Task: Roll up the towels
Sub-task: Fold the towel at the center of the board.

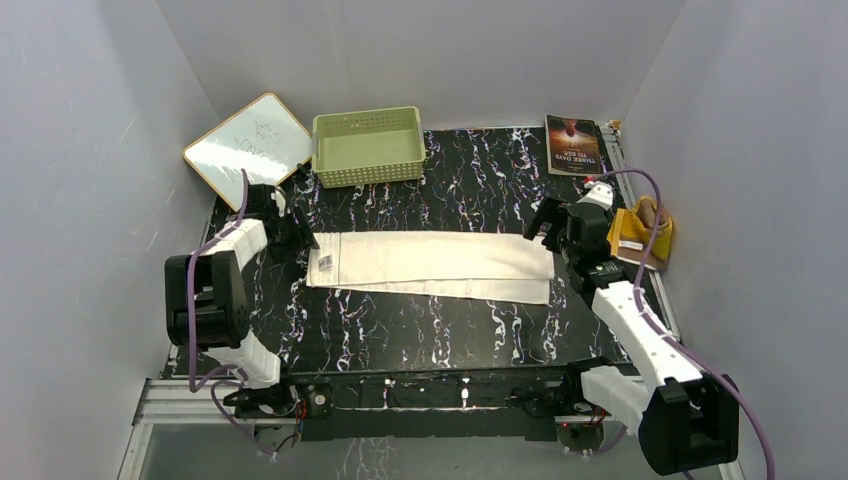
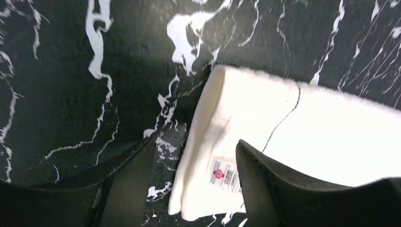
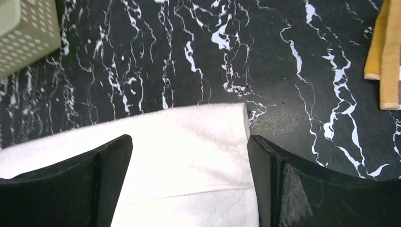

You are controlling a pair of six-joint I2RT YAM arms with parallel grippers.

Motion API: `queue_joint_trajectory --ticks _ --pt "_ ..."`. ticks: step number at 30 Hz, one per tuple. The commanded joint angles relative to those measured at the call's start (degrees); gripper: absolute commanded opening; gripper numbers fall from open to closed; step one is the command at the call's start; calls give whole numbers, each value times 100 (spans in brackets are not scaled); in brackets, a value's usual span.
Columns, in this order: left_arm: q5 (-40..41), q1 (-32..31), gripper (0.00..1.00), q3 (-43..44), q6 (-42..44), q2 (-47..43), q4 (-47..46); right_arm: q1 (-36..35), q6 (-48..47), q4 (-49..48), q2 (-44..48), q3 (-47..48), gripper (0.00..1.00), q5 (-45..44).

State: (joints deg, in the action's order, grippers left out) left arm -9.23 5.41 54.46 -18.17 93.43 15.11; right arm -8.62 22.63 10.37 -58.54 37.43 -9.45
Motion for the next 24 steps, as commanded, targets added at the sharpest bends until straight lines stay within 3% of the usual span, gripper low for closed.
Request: queue_joint_trajectory --ticks 1,12,24 --pt "-440 5 61 -277 76 -510 351 11 723 -371 514 -118 97 -413" --pt "-1005 6 56 -1005 -285 -1273 409 14 715 -416 359 -193 98 -236" --pt "-805 6 28 -840 -187 -763 652 10 655 -361 215 -189 98 -90"
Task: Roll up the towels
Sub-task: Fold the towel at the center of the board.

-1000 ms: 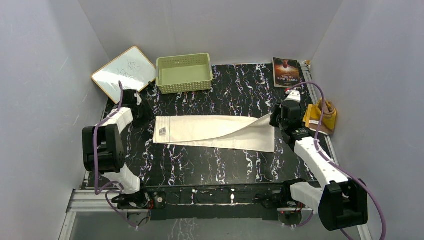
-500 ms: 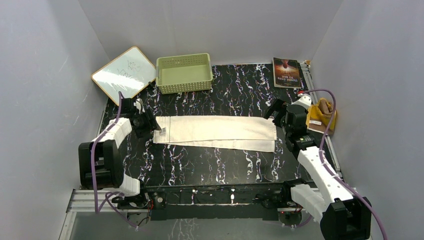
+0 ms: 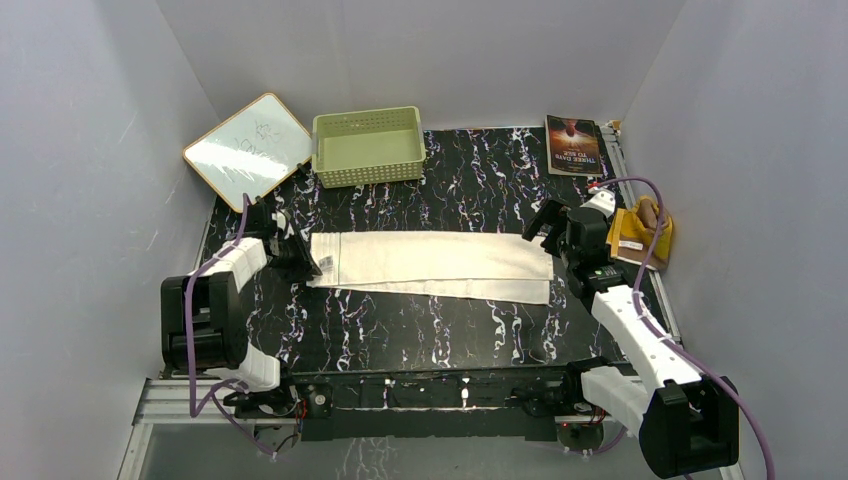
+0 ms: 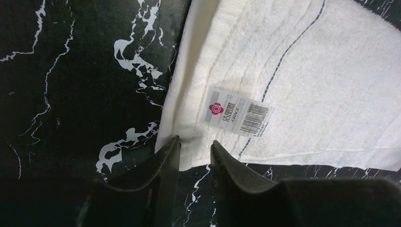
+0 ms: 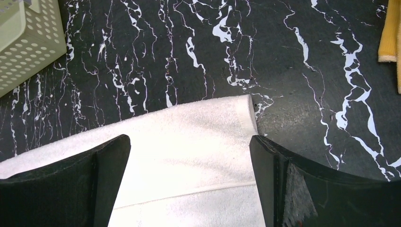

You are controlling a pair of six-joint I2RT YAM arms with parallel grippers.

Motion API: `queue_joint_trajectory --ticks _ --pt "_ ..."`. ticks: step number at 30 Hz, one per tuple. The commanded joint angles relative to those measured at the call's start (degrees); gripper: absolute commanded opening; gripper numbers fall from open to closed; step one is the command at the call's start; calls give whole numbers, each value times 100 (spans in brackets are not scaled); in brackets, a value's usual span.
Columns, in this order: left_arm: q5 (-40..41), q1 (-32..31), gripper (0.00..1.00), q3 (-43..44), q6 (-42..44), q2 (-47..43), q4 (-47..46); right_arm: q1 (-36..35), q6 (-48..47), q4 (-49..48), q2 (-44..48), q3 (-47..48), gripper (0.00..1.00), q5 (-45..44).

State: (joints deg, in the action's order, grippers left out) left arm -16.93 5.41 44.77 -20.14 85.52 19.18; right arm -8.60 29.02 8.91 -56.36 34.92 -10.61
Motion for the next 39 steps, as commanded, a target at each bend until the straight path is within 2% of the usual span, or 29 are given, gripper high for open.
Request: queue_joint_trajectory --ticks 1,8,9,12,14,26,31,36,39 --pt "-24 9 28 136 10 49 259 8 12 -206 -18 64 98 27" --pt "150 4 16 180 59 208 395 8 -19 -205 -172 107 98 68" --pt "245 5 18 230 73 223 463 8 -19 -205 -182 118 98 77" --pt "540 4 37 414 182 199 692 13 -31 -218 -216 126 98 130" --pt "649 4 45 461 202 160 686 8 -36 -242 -260 113 98 170" --pt "639 5 49 446 221 180 689 8 -98 -235 -350 109 98 227" --pt "494 4 38 323 171 293 590 8 -74 -212 -373 103 98 251" --pt "471 5 21 350 177 306 595 10 -92 -192 -374 71 98 218" --pt "446 8 14 415 173 316 612 8 -68 -171 -433 69 98 236"
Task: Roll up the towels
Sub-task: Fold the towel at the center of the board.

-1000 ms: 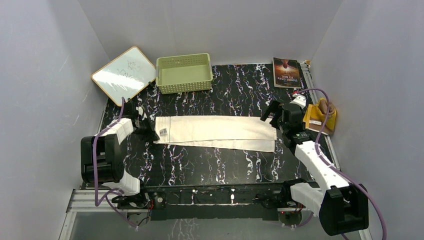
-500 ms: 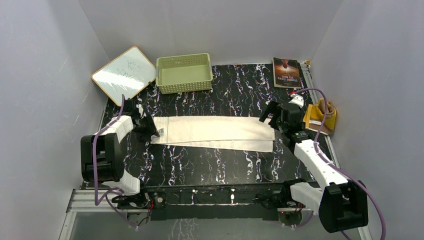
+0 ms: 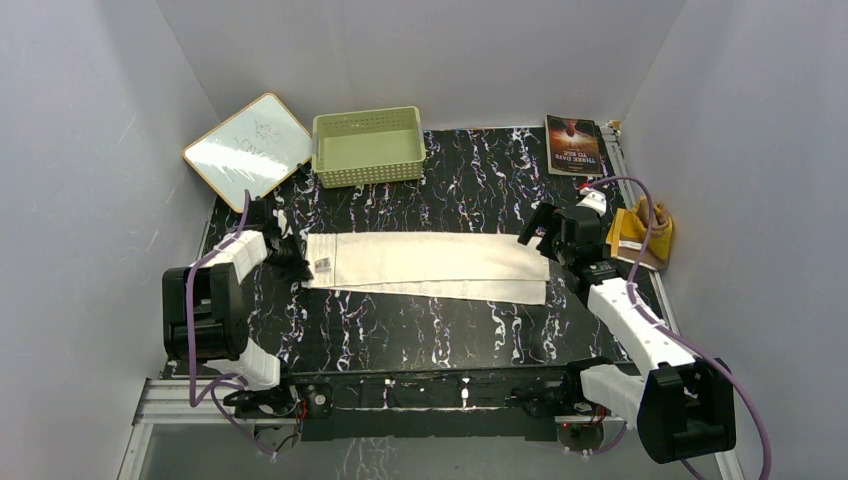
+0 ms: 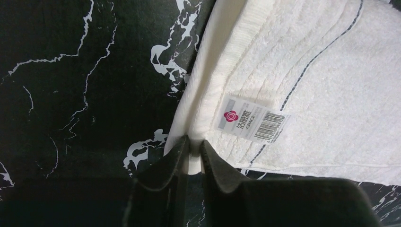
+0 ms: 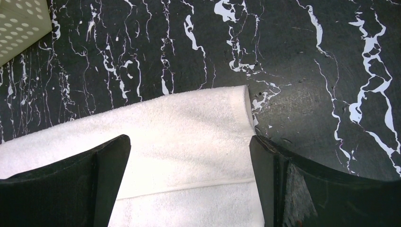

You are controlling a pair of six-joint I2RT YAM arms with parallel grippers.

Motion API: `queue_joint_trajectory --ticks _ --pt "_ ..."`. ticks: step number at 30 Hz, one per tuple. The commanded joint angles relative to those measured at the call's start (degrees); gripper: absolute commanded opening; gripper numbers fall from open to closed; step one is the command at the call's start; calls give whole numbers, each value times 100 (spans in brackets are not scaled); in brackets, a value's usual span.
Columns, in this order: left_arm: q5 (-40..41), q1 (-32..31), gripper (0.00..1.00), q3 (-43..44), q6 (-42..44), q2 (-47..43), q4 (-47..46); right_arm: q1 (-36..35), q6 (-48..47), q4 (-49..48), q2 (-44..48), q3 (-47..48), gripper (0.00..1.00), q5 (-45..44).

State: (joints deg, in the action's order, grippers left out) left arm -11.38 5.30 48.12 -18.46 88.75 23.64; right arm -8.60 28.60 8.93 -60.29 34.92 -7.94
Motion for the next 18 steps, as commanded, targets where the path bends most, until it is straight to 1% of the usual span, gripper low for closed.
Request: queue_joint_trajectory --ticks 1,5,9,13,18 --pt "-117 15 12 95 1 -5 174 8 -17 -172 -58 75 98 -21" --pt "-107 15 1 181 -16 -40 234 8 47 -100 -144 95 98 -153" --pt "-9 15 0 365 -64 -108 358 21 288 415 -644 287 95 -391" --pt "92 16 0 656 -87 -153 522 150 619 887 -1115 445 86 -257" --pt "145 20 0 870 -96 -152 587 261 726 951 -1168 337 73 -103"
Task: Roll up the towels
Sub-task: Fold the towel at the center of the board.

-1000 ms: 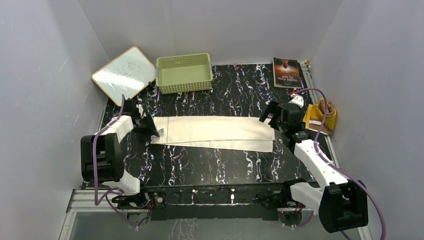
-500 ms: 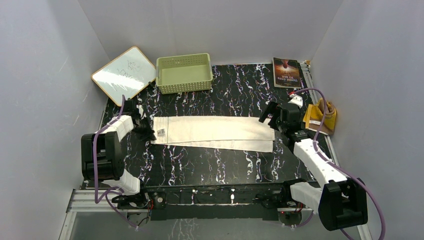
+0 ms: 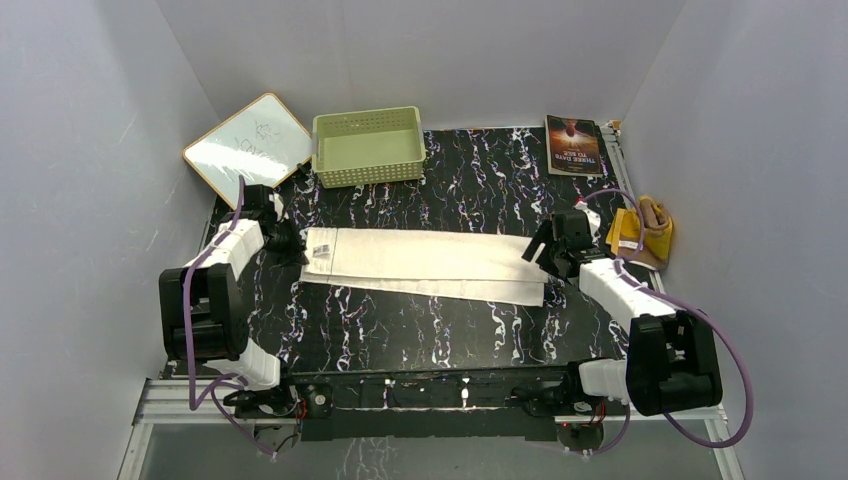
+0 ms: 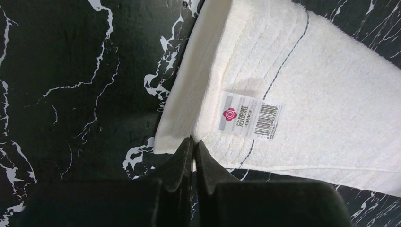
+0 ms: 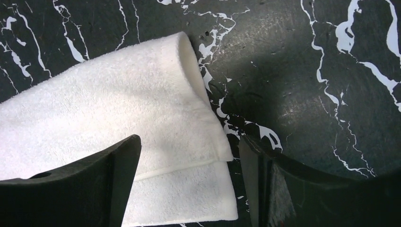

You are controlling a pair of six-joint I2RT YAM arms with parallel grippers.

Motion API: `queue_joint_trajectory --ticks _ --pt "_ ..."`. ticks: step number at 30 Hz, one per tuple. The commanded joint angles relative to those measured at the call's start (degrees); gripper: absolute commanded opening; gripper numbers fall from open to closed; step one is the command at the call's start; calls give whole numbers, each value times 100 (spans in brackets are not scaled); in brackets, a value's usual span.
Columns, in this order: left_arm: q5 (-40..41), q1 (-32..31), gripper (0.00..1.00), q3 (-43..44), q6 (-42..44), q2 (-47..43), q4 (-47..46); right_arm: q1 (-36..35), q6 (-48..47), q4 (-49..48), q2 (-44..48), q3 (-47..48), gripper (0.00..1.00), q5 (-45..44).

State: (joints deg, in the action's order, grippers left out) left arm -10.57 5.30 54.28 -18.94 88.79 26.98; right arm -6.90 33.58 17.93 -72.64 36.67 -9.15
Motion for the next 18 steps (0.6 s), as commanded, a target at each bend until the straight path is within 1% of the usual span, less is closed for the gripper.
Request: queue_joint_trajectory --ticks 1,6,12,18 --pt "64 18 0 272 -44 -124 250 103 220 72 54 156 71 26" --pt "46 16 0 261 -40 -64 234 119 192 192 55 62 60 116" --pt "39 18 0 204 -33 -52 220 126 254 158 47 -199 52 206" --pt "46 15 0 263 4 -29 263 194 254 68 -120 -267 49 155"
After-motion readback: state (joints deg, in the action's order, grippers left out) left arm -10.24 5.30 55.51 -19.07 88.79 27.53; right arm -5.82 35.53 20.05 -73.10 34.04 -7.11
